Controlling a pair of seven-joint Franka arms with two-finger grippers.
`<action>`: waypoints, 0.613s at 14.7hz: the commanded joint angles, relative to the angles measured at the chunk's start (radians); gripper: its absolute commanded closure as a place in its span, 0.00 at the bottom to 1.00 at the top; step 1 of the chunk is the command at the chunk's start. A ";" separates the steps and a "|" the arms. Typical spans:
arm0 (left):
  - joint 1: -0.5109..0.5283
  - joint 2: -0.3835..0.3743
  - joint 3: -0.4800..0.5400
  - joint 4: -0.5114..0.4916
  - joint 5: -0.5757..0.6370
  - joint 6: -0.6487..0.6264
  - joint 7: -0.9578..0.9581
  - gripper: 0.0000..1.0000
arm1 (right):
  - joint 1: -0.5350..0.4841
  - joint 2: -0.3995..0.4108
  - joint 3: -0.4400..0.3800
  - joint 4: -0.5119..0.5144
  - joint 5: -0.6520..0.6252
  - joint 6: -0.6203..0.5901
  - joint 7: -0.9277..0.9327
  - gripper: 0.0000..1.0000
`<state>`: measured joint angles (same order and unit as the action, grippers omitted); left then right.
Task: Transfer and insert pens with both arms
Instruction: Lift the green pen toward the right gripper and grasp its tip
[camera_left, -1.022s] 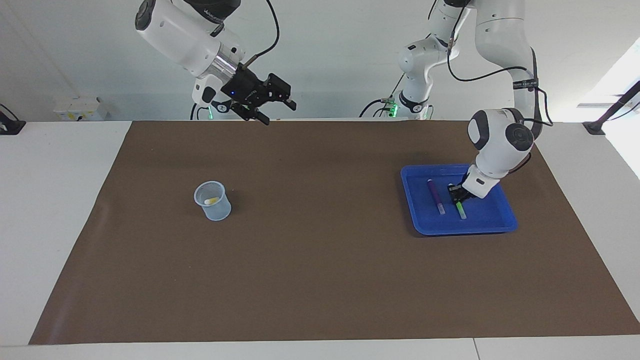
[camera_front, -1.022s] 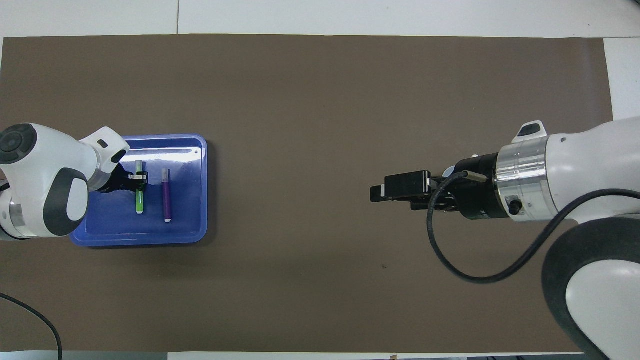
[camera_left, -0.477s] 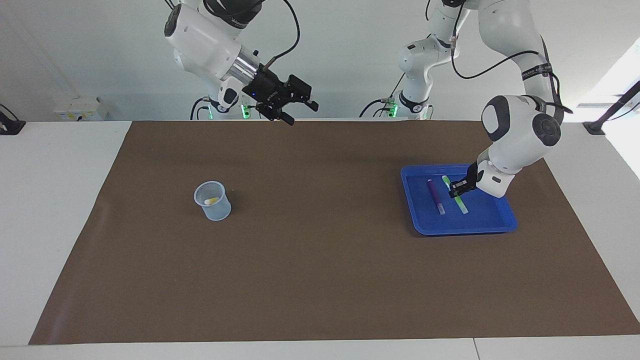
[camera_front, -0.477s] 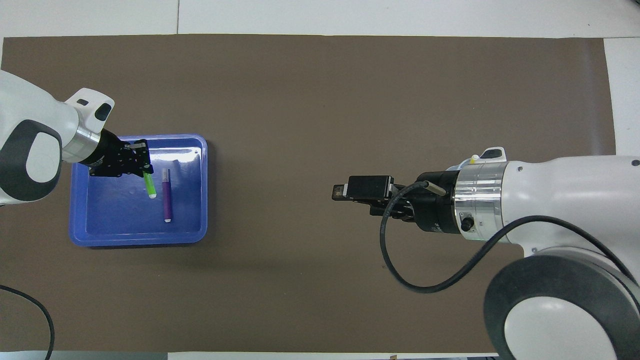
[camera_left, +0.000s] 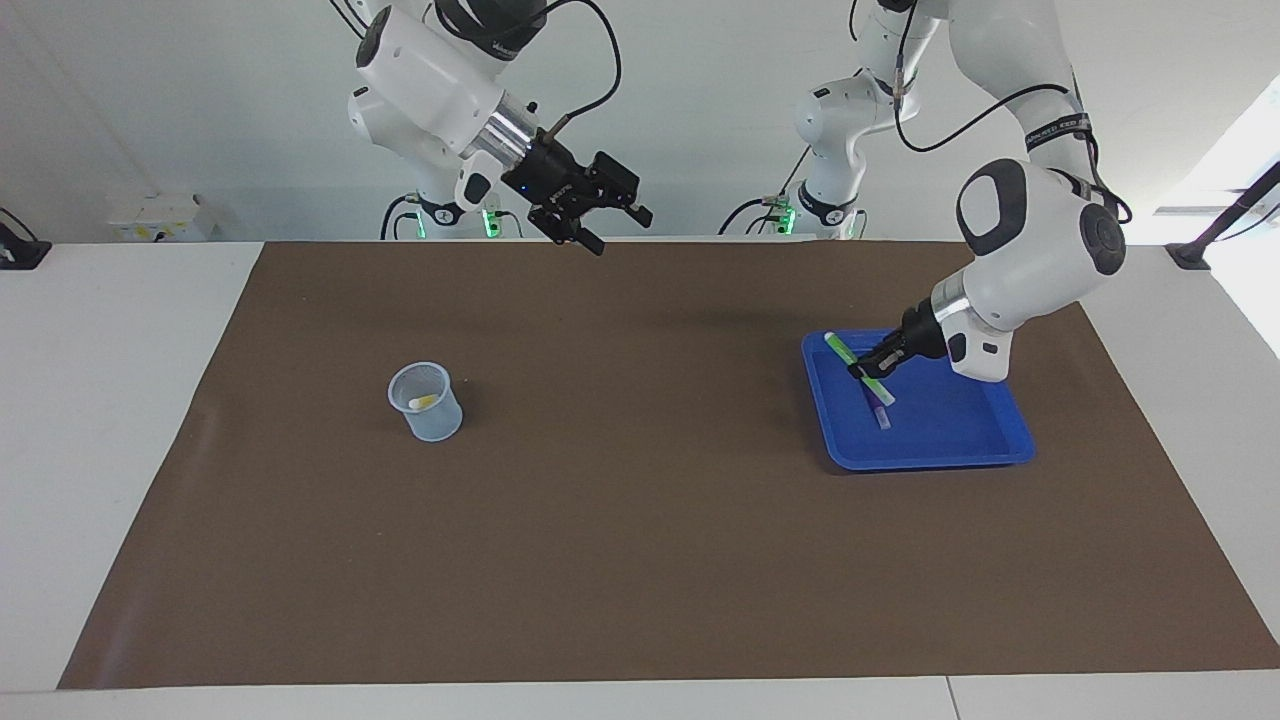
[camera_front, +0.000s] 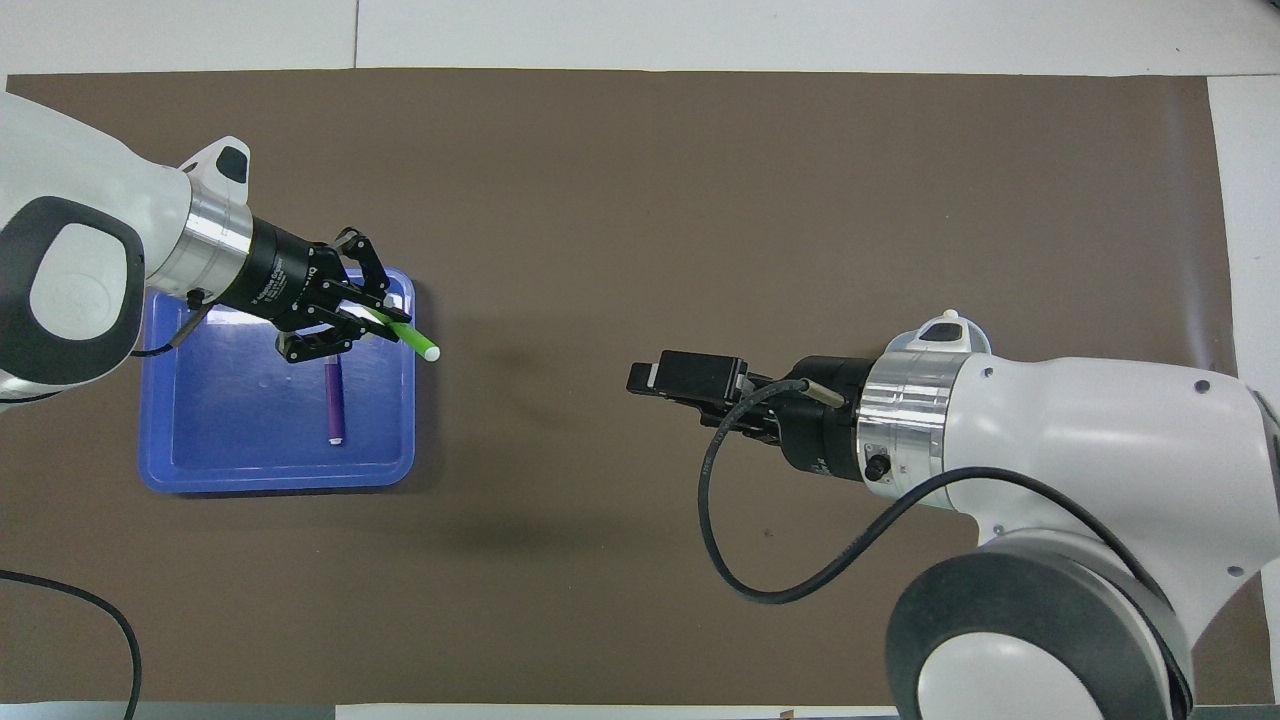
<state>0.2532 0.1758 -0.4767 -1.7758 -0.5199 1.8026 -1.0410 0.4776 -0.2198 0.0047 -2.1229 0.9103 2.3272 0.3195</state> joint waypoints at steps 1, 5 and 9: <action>0.001 -0.033 -0.016 -0.004 -0.141 -0.016 -0.195 1.00 | 0.047 -0.020 0.003 -0.032 0.035 0.111 0.030 0.08; 0.000 -0.068 -0.080 -0.030 -0.280 -0.013 -0.309 1.00 | 0.070 -0.012 0.006 -0.038 0.035 0.124 0.059 0.34; -0.022 -0.117 -0.100 -0.077 -0.362 0.006 -0.320 1.00 | 0.075 0.002 0.018 -0.026 0.035 0.162 0.070 0.35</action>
<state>0.2393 0.1178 -0.5796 -1.7992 -0.8436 1.7998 -1.3414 0.5492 -0.2180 0.0085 -2.1450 0.9234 2.4521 0.3755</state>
